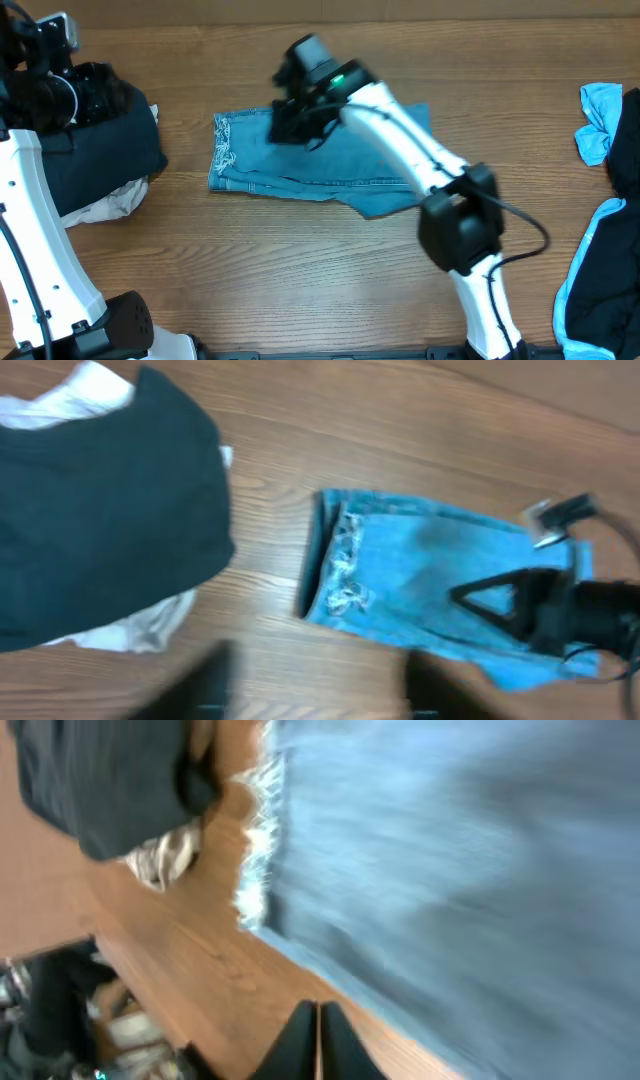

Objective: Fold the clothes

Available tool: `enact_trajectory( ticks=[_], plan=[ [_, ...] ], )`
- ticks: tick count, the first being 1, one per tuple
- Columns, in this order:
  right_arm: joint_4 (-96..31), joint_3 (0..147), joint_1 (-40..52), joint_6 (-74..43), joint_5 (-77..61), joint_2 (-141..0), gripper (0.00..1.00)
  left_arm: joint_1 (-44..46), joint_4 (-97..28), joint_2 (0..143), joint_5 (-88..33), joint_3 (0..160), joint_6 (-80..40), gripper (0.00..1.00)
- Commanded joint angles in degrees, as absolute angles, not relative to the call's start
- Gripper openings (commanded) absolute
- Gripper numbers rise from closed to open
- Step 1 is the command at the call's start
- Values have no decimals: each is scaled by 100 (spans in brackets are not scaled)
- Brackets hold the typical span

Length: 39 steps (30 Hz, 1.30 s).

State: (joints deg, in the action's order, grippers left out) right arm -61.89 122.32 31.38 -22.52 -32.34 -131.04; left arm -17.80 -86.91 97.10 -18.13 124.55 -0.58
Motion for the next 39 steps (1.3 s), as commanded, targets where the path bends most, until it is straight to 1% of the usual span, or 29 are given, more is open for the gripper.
enact_trajectory(
  ticks=[1,3,4,5,7,9,11,12,13,16,18,20,22,25,28,31,34,35,37,38,39],
  plan=[
    [-7043,12372,2305,-2213,-2716,-12744,4,-1192,-8864,9690,-2755,12066,537,9],
    [-7518,12370,1892,-2209,-2307,-12755,4,-655,-8635,9701,-2749,11563,633,11],
    [-7655,12370,1723,-2167,-2213,-12763,4,-351,-8370,9712,-2751,11203,624,15],
    [-7743,12339,1500,-1813,-2206,-12774,11,-60,-8036,9727,-2755,10792,613,19],
    [-7738,12154,1258,-1448,-2211,-12776,18,438,-7277,9791,-2775,9972,506,21],
    [-7612,11815,1153,-1160,-2467,-12776,18,814,-6442,9915,-2932,9266,357,21],
    [-7181,11249,1201,-607,-3389,-12776,14,1210,-5406,10193,-3531,8556,314,22],
    [-6958,11017,1256,-552,-3601,-12776,12,1352,-5113,10357,-3538,8361,290,22],
    [-6705,10768,1317,-554,-3712,-12776,11,1435,-4991,10471,-3426,8263,266,21],
    [-5800,9859,1564,-554,-3756,-12779,8,1664,-4838,11168,-2582,8016,84,16],
    [-5463,9400,1619,-591,-3505,-12779,4,1660,-4853,11596,-2248,7985,82,12],
    [-5489,9144,1518,-766,-2840,-12779,4,1573,-4877,11920,-1826,7985,-113,11],
    [-5771,9105,1256,-991,-2228,-12779,4,1441,-5013,12130,-1208,7985,-395,10],
    [-6270,9107,633,-1072,-2106,-12776,4,1085,-5457,12250,-270,7985,-587,9],
    [-6598,9107,143,-1066,-2106,-12776,4,615,-5675,12234,-67,7988,-582,9],
    [-6681,9107,-268,-932,-2558,-12776,4,43,-5918,12213,-563,8038,-565,10],
    [-6678,9107,-351,-742,-2814,-12776,4,-351,-6305,12167,-1568,8346,-237,9],
    [-6676,9109,-351,-742,-2816,-12776,4,-443,-6429,12119,-1942,8482,-108,11],
    [-6674,9126,-351,-742,-2827,-12772,4,-530,-6611,11996,-2580,8702,126,20],
    [-6698,9159,-351,-735,-2939,-12759,6,-534,-6696,11915,-2869,8816,220,24],
    [-6722,9179,-351,-521,-3391,-12711,9,-521,-6777,11782,-3164,8971,266,30]
  ],
)
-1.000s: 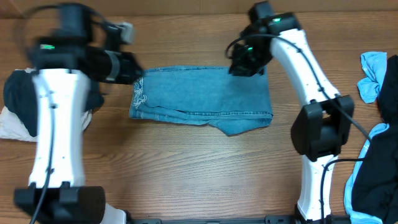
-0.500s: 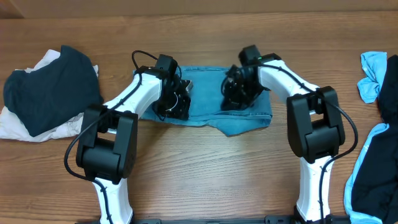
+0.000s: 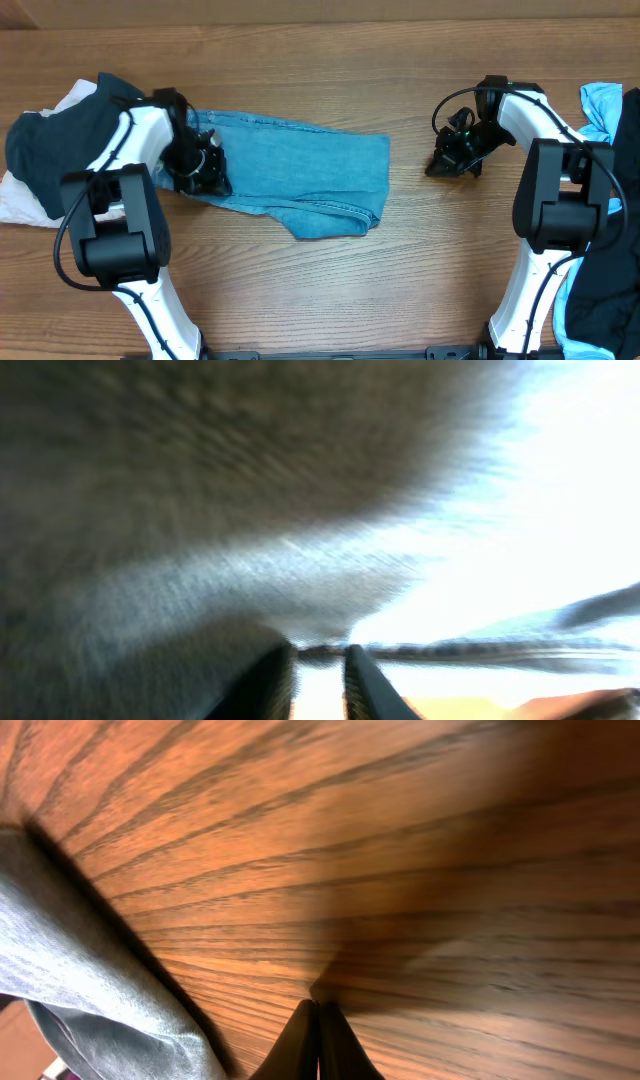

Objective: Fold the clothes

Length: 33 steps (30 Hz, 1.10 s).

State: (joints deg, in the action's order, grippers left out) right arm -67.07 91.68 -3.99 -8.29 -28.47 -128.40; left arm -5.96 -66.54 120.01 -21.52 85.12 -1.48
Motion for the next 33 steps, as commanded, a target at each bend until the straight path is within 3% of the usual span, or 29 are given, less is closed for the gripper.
enact_trajectory(
  ticks=[1,4,7,8,11,16,17,25,26,27,29,33],
  plan=[
    [-6746,9179,-351,-252,-3844,-12637,12,-486,-6792,11664,-3352,9070,263,35],
    [-6938,9179,-261,495,-4965,-12267,20,-377,-6792,11238,-3592,9325,263,39],
    [-7061,9179,-49,539,-4952,-11996,32,-429,-6772,10875,-3581,9555,137,42],
    [-7078,9179,38,279,-4676,-11968,45,-493,-6775,10746,-3586,9666,47,43],
    [-6858,9063,222,-368,-3568,-11970,67,-657,-6777,10359,-3588,9907,-45,47],
    [-6241,8593,484,-523,-3562,-11974,67,-884,-6757,9771,-3538,9939,-43,68],
    [-6016,8414,543,-749,-3562,-11974,66,-939,-6764,9692,-3540,9939,-43,75],
    [-5011,7905,1100,-1201,-4139,-11974,55,-1100,-6744,9590,-3538,9939,-40,82],
    [-4851,7905,1247,-1203,-4209,-11974,46,-1100,-6744,9590,-3535,9939,-40,82],
    [-4764,7907,1339,-1205,-4198,-11974,29,-1100,-6746,9590,-3535,9939,-40,82],
    [-4659,7922,1448,-1238,-3935,-11974,6,-1100,-6761,9590,-3487,9939,-40,82],
    [-5024,8121,1142,-1249,-2460,-11968,4,-1100,-6890,9590,-2987,9939,-40,85]
  ],
)
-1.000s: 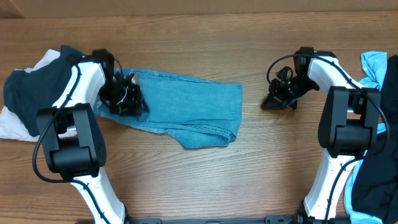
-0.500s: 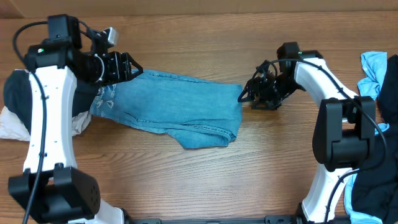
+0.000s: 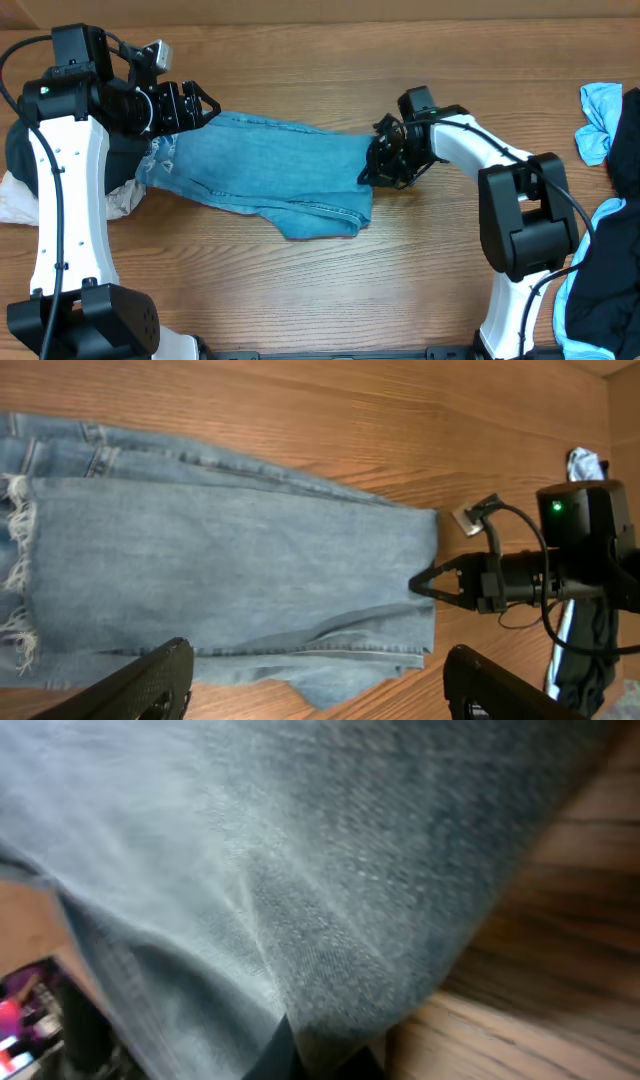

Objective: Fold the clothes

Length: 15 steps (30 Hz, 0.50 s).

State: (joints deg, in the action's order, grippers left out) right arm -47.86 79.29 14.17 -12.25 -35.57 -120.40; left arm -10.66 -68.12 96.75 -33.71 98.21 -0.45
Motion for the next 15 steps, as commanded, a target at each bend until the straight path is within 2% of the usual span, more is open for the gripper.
enact_trajectory(
  ticks=[1,4,7,8,10,11,12,13,15],
  plan=[
    [-5190,8248,958,-1247,-2263,-11968,4,-1100,-6921,9590,-2840,9939,-40,87],
    [-5527,8621,331,-1321,-2167,-11968,4,-1100,-6945,9598,-2563,9937,-40,98],
    [-5686,8761,-276,-1483,-2672,-11968,4,-1100,-6941,9668,-2480,9907,-23,100],
    [-5732,8761,-377,-1459,-2853,-11968,8,-1100,-6947,9714,-2453,9883,-10,100],
    [-5771,8764,-478,-1118,-3183,-11968,43,-1100,-6965,9815,-2427,9800,1,100],
    [-5839,8785,-515,-998,-3223,-11957,55,-1096,-6965,9896,-2427,9727,1,100],
    [-5924,8833,-561,-1002,-3197,-11952,63,-1090,-6963,9998,-2425,9633,3,100],
    [-5979,8875,-598,-1007,-3179,-11946,67,-1085,-6960,10075,-2412,9550,8,100],
    [-6121,9002,-705,-1028,-3164,-11926,69,-1085,-6958,10324,-2399,9345,5,100]
  ],
)
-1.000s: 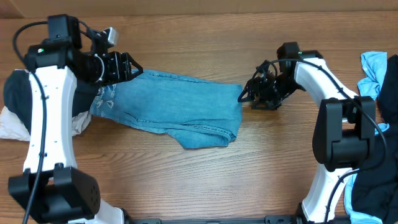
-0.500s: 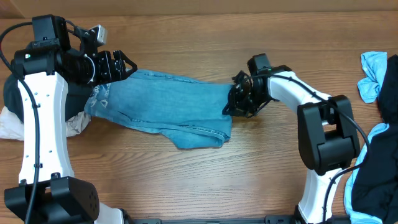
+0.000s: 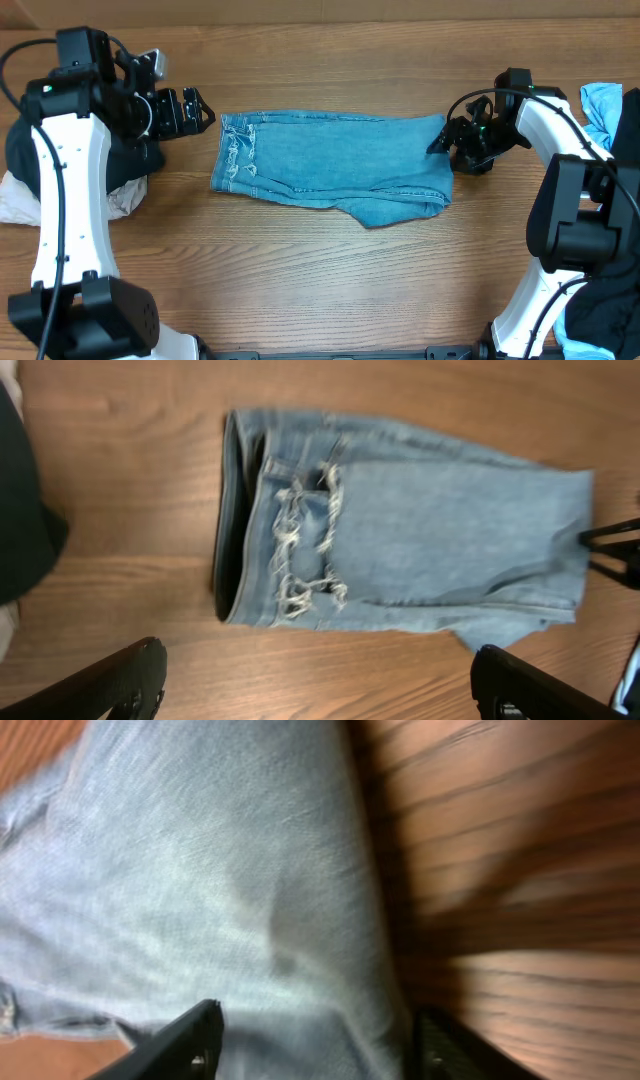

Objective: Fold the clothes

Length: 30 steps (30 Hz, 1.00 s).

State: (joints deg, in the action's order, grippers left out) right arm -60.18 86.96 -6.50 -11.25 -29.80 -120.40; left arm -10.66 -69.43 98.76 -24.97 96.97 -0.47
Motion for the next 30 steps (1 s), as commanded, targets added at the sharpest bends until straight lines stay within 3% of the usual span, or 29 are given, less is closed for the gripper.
enact_trajectory(
  ticks=[1,6,15,27,28,30],
  plan=[
    [-6200,9056,-762,-1046,-3157,-11907,69,-1085,-6941,10449,-2403,9255,5,100],
    [-6541,9238,-1074,-1039,-3164,-11703,69,-1085,-6560,11205,-2410,8794,71,100],
    [-6637,9236,-1107,-934,-3164,-11555,68,-1063,-5861,12442,-3461,8768,-69,100],
    [-6659,9233,-1098,-937,-3164,-11555,65,-95,-5118,13150,-2488,8746,-821,100],
    [-6661,9233,-1098,-937,-3164,-11555,64,-51,-5109,13203,-2493,8746,-827,92],
    [-6692,9233,-1098,-937,-3164,-11555,64,21,-5098,13340,-2488,8746,-847,49]
  ],
)
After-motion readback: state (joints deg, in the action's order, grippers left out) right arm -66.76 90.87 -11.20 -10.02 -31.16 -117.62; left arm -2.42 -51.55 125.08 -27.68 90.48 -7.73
